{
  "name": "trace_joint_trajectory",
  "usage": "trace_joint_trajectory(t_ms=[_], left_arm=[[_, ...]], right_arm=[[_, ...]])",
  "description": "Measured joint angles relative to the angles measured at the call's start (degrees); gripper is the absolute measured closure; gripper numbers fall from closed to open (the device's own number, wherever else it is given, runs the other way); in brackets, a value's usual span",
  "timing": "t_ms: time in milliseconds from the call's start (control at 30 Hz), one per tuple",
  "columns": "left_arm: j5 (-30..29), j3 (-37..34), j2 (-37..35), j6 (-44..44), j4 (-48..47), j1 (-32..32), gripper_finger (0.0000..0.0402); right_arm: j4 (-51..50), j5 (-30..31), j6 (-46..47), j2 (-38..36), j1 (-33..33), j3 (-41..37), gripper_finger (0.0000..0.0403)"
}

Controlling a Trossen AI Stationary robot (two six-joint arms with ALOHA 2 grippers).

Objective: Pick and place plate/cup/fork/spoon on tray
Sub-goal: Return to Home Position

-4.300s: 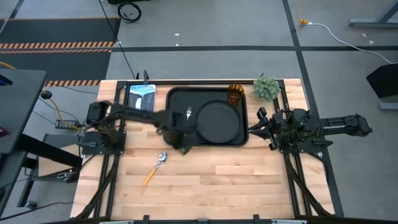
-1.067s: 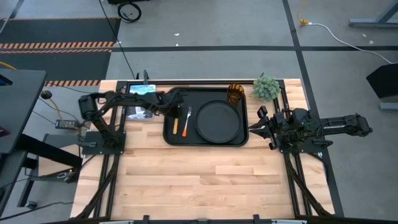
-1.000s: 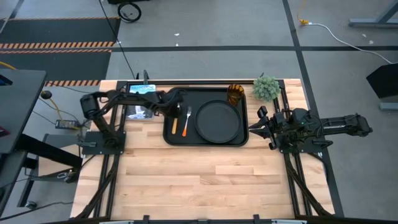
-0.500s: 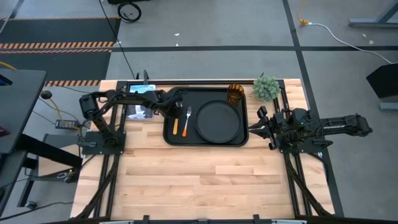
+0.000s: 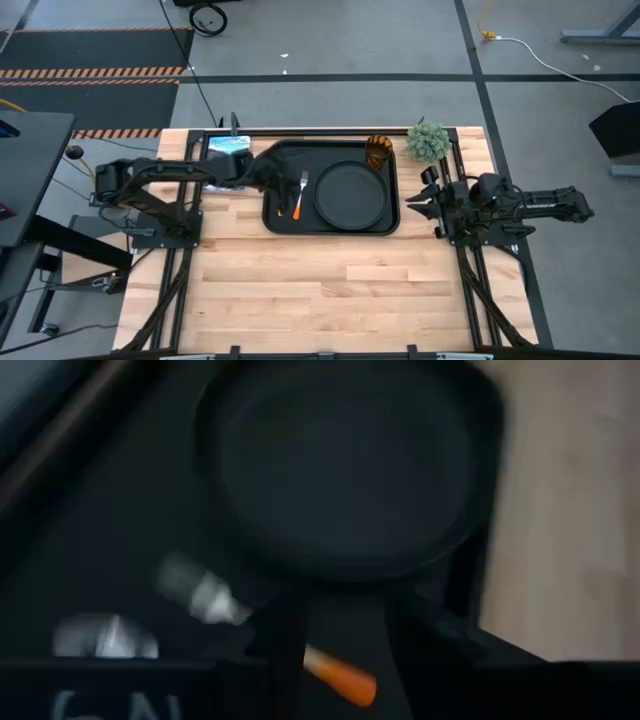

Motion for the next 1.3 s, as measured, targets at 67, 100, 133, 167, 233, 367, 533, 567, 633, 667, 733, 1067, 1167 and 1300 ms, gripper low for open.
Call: trace_joint_trajectory(t_ms=[67, 100, 133, 167, 233, 367, 533, 567, 633, 667, 733, 1067, 1167, 1300], left_arm=[[-0.15, 0.03, -0.47, 5.28, 2.6, -2.14, 0.026], [-0.2, 0.03, -0.46, 7.45, 4.1, -3.06, 0.026], [-0.26, 0.01, -0.8, 9.32, 4.55, -3.79, 0.026], [-0.33, -0.02, -1.28, 11.06, 4.42, -4.33, 0.026], [-1.47, 0.03, -2.2, 13.97, 4.52, -5.14, 0.026], [-3.06, -0.07, -6.57, 17.35, 0.91, -5.39, 0.026], [-0.89, 0.01, -13.57, 17.64, -1.73, -5.44, 0.026], [0.07, 0.01, -14.79, 17.04, -2.59, -5.45, 0.026], [2.08, -0.12, -17.28, 15.56, -2.71, -5.94, 0.026], [2.99, -0.75, -18.62, 14.7, -2.83, -6.37, 0.026], [4.7, -3.01, -21.29, 12.67, -0.33, -7.89, 0.026], [5.43, -17.38, -36.57, 4.22, 5.49, -17.53, 0.026], [4.71, -21.47, -42.69, 3.11, 7.77, -20.02, 0.026], [2.52, -25.82, -49.97, 2.33, 9.5, -21.73, 0.026]], right_arm=[[-1.13, 0.93, 0.32, 0.04, 0.02, 0.0, 0.0339], [-1.65, 1.57, 0.76, 0.03, 0.0, 0.0, 0.0339], [-2.2, 2.34, 1.49, -0.08, -0.02, 0.0, 0.0339], [-2.53, 3.11, 2.4, -0.13, -0.05, 0.0, 0.0339], [-3.94, 4.99, 4.84, -0.35, -0.07, 0.0, 0.0339], [-8.45, 8.12, 7.95, -0.44, -0.07, 0.0, 0.0339], [-9.22, 12.95, 9.47, -0.39, -0.09, -0.02, 0.0339], [-8.52, 13.01, 9.47, -0.39, -0.09, -0.02, 0.0339], [-8.06, 12.99, 9.49, -0.48, -0.08, 0.0, 0.0339], [-8.44, 13.01, 9.64, -0.5, -0.07, 0.0, 0.0339], [-8.94, 13.68, 10.8, -0.48, -0.07, 0.0, 0.0339], [-6.84, 23.71, 16.92, -0.04, -0.07, -0.02, 0.0339], [-6.86, 23.65, 16.72, -0.02, -0.07, -0.02, 0.0339], [-6.41, 23.41, 16.67, -0.02, -0.07, -0.02, 0.0339]])
